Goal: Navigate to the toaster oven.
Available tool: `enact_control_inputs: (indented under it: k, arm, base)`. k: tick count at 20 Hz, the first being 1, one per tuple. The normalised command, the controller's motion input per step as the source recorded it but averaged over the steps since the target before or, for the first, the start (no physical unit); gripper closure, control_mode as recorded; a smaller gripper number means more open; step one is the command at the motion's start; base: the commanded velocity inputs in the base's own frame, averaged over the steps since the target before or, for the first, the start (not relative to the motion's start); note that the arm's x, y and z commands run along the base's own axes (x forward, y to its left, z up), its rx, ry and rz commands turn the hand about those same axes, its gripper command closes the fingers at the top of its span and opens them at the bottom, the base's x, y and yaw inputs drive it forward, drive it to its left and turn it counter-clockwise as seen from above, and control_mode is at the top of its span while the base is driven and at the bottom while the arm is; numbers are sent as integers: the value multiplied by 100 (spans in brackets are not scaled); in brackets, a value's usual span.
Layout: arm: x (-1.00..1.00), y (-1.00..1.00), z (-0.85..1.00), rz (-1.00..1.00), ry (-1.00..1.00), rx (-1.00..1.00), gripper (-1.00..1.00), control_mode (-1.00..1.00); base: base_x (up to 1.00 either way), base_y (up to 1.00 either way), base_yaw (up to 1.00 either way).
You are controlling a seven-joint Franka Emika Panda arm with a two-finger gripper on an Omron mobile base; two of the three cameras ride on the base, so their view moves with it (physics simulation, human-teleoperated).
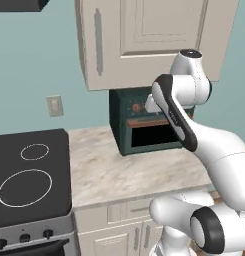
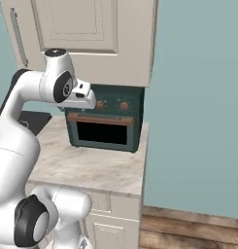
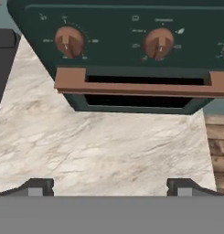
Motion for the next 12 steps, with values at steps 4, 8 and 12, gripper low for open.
enact_control_inputs:
  k: [4, 8, 12]
  arm:
    - [0, 0, 0, 0, 0, 0, -100, 100]
    - [0, 0, 0, 0, 0, 0, -100, 100]
    - [0, 0, 0, 0, 0, 0, -100, 100]
  base:
    - [0, -73, 0]
    - [0, 0, 0]
    - [10, 0, 0]
